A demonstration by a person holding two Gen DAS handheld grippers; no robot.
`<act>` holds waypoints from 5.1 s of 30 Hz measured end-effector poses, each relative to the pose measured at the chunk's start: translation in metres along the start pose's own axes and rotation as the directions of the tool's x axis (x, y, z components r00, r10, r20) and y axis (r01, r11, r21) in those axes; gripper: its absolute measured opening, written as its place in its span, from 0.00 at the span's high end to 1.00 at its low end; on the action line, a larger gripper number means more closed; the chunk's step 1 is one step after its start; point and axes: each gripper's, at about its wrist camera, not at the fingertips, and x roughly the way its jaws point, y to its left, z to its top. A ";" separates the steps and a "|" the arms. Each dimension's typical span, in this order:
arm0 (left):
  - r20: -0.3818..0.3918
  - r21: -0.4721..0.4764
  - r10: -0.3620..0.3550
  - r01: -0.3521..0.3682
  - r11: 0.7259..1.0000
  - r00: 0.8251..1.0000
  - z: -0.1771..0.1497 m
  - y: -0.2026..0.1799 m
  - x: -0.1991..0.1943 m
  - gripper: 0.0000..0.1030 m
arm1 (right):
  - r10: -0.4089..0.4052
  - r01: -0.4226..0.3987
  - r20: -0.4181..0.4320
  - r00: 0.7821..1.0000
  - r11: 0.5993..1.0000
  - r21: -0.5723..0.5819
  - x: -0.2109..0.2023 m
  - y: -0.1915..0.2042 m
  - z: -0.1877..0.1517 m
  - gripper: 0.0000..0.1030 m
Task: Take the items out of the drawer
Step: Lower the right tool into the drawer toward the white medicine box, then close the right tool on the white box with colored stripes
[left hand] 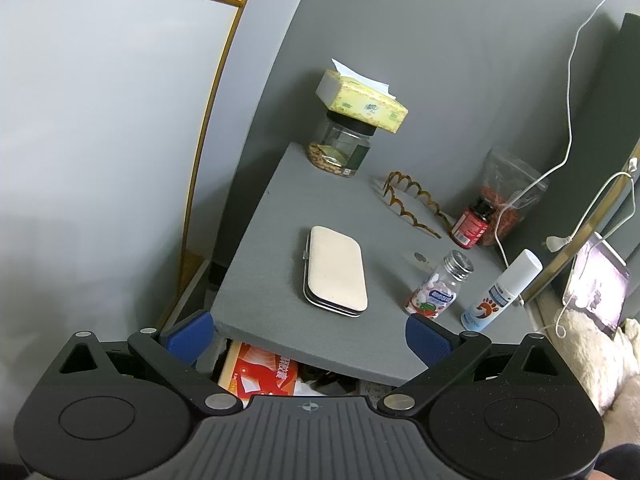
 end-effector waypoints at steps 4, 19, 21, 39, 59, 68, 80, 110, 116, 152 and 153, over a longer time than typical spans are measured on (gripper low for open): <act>0.000 0.004 -0.002 0.002 1.000 1.000 -0.001 -0.001 0.000 0.02 | 0.040 -0.040 0.035 0.999 0.999 0.002 -0.014 0.002 -0.002 1.00; 0.001 0.010 -0.003 0.003 1.000 1.000 -0.002 -0.002 0.000 0.02 | 0.077 -0.078 0.103 0.992 0.997 0.003 -0.047 -0.001 -0.010 1.00; 0.002 0.010 -0.004 0.004 1.000 1.000 -0.002 -0.002 -0.001 0.02 | 0.082 -0.083 0.111 0.990 0.997 0.000 -0.051 0.000 -0.012 1.00; 0.004 0.011 -0.006 0.006 1.000 1.000 -0.003 -0.003 -0.001 0.02 | 0.073 -0.073 0.120 0.990 0.997 -0.002 -0.054 0.000 -0.013 1.00; 0.003 0.017 -0.008 0.008 1.000 1.000 -0.002 -0.002 -0.001 0.02 | 0.074 -0.074 0.120 0.990 0.997 -0.004 -0.052 -0.007 -0.018 1.00; 0.004 0.016 -0.008 0.007 1.000 1.000 -0.002 -0.002 -0.001 0.02 | 0.073 -0.074 0.128 0.989 0.997 0.004 -0.049 -0.005 -0.020 1.00; 0.004 0.016 -0.007 0.007 1.000 1.000 -0.001 -0.002 -0.002 0.02 | 0.070 -0.050 0.259 0.963 0.995 -0.081 -0.115 0.013 -0.021 1.00; 0.002 0.014 -0.008 0.008 1.000 1.000 0.000 -0.001 -0.003 0.02 | -0.193 0.192 0.012 0.981 0.966 -0.172 0.009 0.019 0.005 0.45; 0.001 0.023 -0.009 0.009 1.000 1.000 -0.001 -0.004 -0.003 0.02 | -0.177 0.179 0.027 0.984 0.971 -0.158 -0.002 0.011 0.008 0.50; 0.004 -0.008 -0.022 0.022 1.000 1.000 0.003 0.001 -0.004 0.02 | 0.312 -0.298 -0.107 0.944 0.946 0.128 0.035 -0.004 0.029 0.66; 0.003 -0.007 -0.021 0.021 1.000 1.000 0.003 0.002 -0.004 0.02 | 0.314 -0.301 -0.105 0.943 0.945 0.126 0.038 0.001 0.030 0.66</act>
